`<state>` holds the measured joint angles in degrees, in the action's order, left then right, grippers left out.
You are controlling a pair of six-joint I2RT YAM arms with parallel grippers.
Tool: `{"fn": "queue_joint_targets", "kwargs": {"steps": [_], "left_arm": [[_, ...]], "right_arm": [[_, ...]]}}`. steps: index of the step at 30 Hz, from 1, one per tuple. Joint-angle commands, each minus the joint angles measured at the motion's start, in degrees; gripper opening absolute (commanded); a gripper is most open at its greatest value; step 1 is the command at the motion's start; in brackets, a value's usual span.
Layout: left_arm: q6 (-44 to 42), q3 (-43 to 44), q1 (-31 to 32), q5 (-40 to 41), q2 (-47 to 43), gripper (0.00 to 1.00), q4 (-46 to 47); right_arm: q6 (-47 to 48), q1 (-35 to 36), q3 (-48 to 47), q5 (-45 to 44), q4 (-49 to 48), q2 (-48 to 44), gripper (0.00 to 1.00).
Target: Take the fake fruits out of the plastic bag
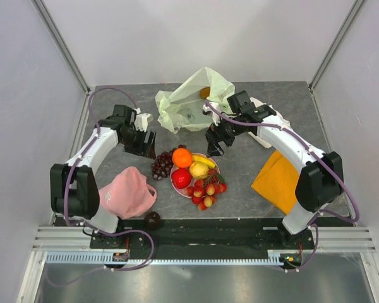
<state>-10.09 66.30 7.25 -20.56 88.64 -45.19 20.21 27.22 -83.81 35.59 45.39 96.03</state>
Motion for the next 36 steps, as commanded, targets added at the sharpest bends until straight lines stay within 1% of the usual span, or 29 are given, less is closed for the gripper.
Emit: {"fn": "queue_joint_targets", "kwargs": {"steps": [1,4,6,9,12,13,15,16,17,18,19,21,22,23,25,27,29,30,31,33,34,36], "left_arm": [[5.2,-0.2,1.7,1.8,3.5,0.83,5.4],[7.2,0.3,2.5,2.0,6.1,0.81,6.7],[8.0,1.2,2.7,2.0,8.4,0.77,7.0],[8.5,2.5,2.7,0.4,11.2,0.70,7.0],[8.9,3.4,2.7,-0.4,13.6,0.60,7.0],[8.9,3.5,2.7,-0.5,13.9,0.52,6.7],[8.2,4.4,2.6,-1.3,14.5,0.41,6.1],[7.9,4.7,2.4,-1.5,14.4,0.28,5.9],[7.4,5.5,2.1,-1.6,14.2,0.23,5.4],[7.0,5.9,1.7,-2.2,14.1,0.15,4.9],[6.7,6.6,0.6,-2.5,13.3,0.02,4.5],[6.2,7.9,-0.9,-3.9,11.6,0.02,3.7],[5.5,8.5,-2.7,-5.3,8.8,0.02,3.8],[4.9,8.8,-3.5,-9.4,7.4,0.02,3.7],[3.1,10.8,-4.9,-12.9,4.9,0.02,3.0],[1.8,12.2,-4.9,-16.2,2.4,0.02,0.8],[1.6,13.2,-4.8,-17.3,1.6,0.02,-0.2],[1.7,13.0,-4.6,-17.0,1.8,0.06,-0.4],[2.3,12.2,-4.1,-16.1,2.4,0.18,-0.5],[3.1,11.3,-3.3,-12.3,5.8,0.49,-0.6],[4.3,11.1,-2.8,-11.2,7.1,0.53,-0.9],[5.2,11.2,-2.5,-9.3,10.9,0.58,-1.0]], "right_arm": [[-0.4,0.0,0.0,-1.1,0.2,-2.0,0.98],[-0.2,0.0,0.0,-1.8,0.3,-2.2,0.98],[-0.3,0.0,0.0,-1.8,0.2,-2.2,0.98],[-0.4,0.0,0.0,-1.3,0.2,-2.0,0.98],[-0.4,0.0,-0.3,-1.3,0.1,-1.5,0.98],[-0.4,-0.1,-0.4,-1.4,0.2,-1.2,0.98],[-0.4,0.0,-0.9,-1.4,0.1,-0.9,0.98],[-0.4,-0.1,-1.1,-1.4,0.1,-0.6,0.98],[-0.4,0.1,-1.3,-1.4,0.1,-0.4,0.98],[-0.4,0.0,-1.6,-1.4,0.1,-0.3,0.98],[-0.4,0.0,-1.8,-1.6,0.1,-0.1,0.98],[-0.3,0.0,-2.2,-1.9,0.0,0.0,0.98],[-0.3,0.0,-2.3,-2.1,0.1,-0.1,0.98],[-0.2,-0.1,-2.3,-2.2,0.0,-0.2,0.98],[0.0,-0.1,-2.4,-2.3,0.0,-0.4,0.98],[0.0,-0.1,-2.4,-2.4,-0.2,-0.3,0.98],[0.0,-0.2,-2.4,-2.2,-0.5,-0.1,0.98],[-0.2,0.0,-2.3,-2.1,-0.8,0.0,0.98],[-0.3,-0.1,-2.3,-2.0,-1.1,0.3,0.98],[-0.7,0.0,-2.9,-1.5,-1.3,0.7,0.98],[-0.8,-0.1,-3.2,-1.5,-1.3,1.2,0.98],[-0.8,0.0,-3.9,-1.7,-1.2,1.5,0.98]]}}
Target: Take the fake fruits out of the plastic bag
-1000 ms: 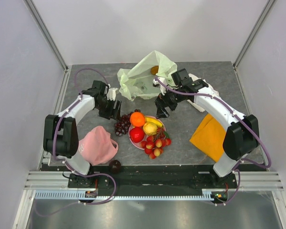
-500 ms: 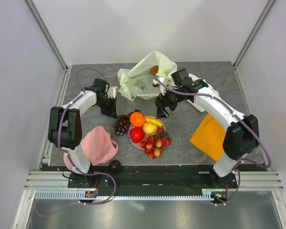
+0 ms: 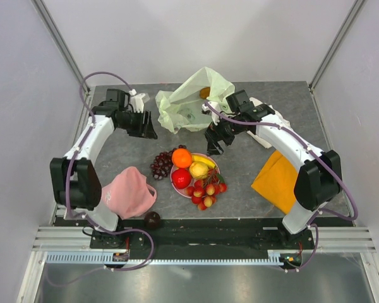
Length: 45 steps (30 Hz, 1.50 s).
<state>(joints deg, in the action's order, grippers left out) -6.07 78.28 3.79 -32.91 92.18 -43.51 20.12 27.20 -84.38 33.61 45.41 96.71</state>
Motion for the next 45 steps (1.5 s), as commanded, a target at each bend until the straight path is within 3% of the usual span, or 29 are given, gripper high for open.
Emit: {"fn": "queue_joint_targets", "kwargs": {"steps": [1,8,14,30,39,43,45], "left_arm": [[1.8,-0.2,1.2,3.9,8.5,0.59,-2.5],[0.3,2.1,1.7,7.4,13.9,0.60,-2.5],[-0.3,2.1,2.4,3.8,17.8,0.58,-4.2],[1.8,-3.2,2.7,-2.0,15.0,0.45,-5.6],[1.4,-3.0,2.8,-4.5,16.7,0.49,-6.9],[1.1,-2.0,2.7,-3.5,19.2,0.37,-7.1],[0.8,-1.7,2.5,-4.8,19.3,0.24,-7.1]], "right_arm": [[-0.6,0.0,-3.5,0.1,-1.3,0.9,0.98],[-0.3,0.0,-2.5,-0.6,-1.2,-0.5,0.98],[-0.3,0.0,-1.7,-1.3,-1.4,-0.9,0.98],[-0.3,0.0,-3.1,-0.9,-1.5,0.4,0.98],[-0.9,0.0,-3.2,0.1,-1.5,1.1,0.98],[-1.0,0.0,-4.0,-0.2,-1.4,2.0,0.98],[-0.5,-0.1,-4.9,-0.6,-0.7,2.6,0.98]]}}
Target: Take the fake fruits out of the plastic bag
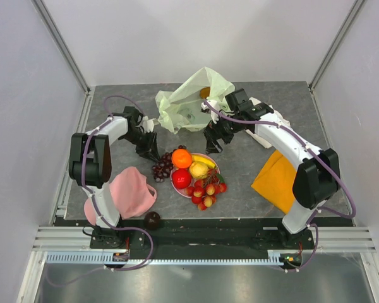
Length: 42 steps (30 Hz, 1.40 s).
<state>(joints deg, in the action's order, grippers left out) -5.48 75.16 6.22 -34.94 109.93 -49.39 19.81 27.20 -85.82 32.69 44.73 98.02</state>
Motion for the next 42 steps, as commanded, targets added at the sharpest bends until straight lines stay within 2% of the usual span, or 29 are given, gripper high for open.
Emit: {"fn": "queue_joint_targets", "kwargs": {"steps": [1,2,5,11,15,16,18,19,21,22,23,27,31,34,37,42], "left_arm": [[0.2,1.5,0.1,-4.1,1.3,0.20,-1.2],[-0.3,2.0,0.0,-4.5,1.1,0.12,-1.2],[-0.9,3.5,-0.5,-5.1,0.5,0.02,-0.9],[0.5,7.7,-2.7,-5.5,-7.2,0.02,-0.4],[-2.2,8.7,-2.6,-5.3,-12.0,0.02,-1.9],[-3.3,8.9,-2.6,-5.1,-12.1,0.02,-5.0],[-6.6,8.3,-2.6,-4.6,-11.8,0.28,-8.7],[-7.1,7.3,-2.6,-3.5,-12.7,0.50,-9.6],[-9.9,2.2,-2.4,-3.3,-14.6,0.61,-10.0],[-11.9,-1.1,-2.1,-3.3,-15.9,0.99,-9.8],[-12.5,-2.5,-1.8,-2.8,-17.8,0.99,-8.7],[-14.7,-5.8,-0.9,2.5,-18.9,0.98,-4.8],[-15.3,-4.8,-1.0,2.0,-15.7,0.82,-5.1],[-15.7,-5.4,-0.7,2.1,-11.9,0.76,-5.5],[-14.7,-5.3,-0.3,3.7,-8.5,0.75,-4.8],[-12.5,-6.1,2.2,3.2,-7.9,0.77,-1.9]], "right_arm": [[0.3,0.0,-4.5,-0.2,0.4,1.5,0.98],[0.7,0.0,-5.0,-1.1,1.1,1.9,0.98],[2.6,0.0,-7.2,-3.0,2.7,3.1,0.98],[5.3,-0.2,-11.7,-6.8,6.5,4.1,0.98],[4.9,-0.5,-12.7,-4.1,7.3,4.8,0.98],[4.0,-0.6,-13.7,-3.4,7.7,5.3,0.98],[2.5,-0.9,-14.5,-1.1,8.0,5.4,0.98],[2.3,-0.8,-14.9,-0.4,7.8,5.1,0.98],[1.5,-0.8,-15.6,0.2,7.7,4.7,0.98],[1.8,-0.7,-15.8,-0.5,7.4,4.1,0.98],[1.3,-0.4,-16.0,-3.6,7.3,3.7,0.98],[3.0,-0.1,-15.2,-5.8,7.2,1.2,0.98],[3.0,-0.1,-12.8,-6.3,6.7,-0.6,0.98],[3.4,0.0,-11.0,-7.0,5.7,-1.2,0.98],[3.5,0.0,-11.9,-7.6,6.0,-0.9,0.98],[4.1,0.0,-12.9,-7.1,6.8,-0.4,0.98]]}}
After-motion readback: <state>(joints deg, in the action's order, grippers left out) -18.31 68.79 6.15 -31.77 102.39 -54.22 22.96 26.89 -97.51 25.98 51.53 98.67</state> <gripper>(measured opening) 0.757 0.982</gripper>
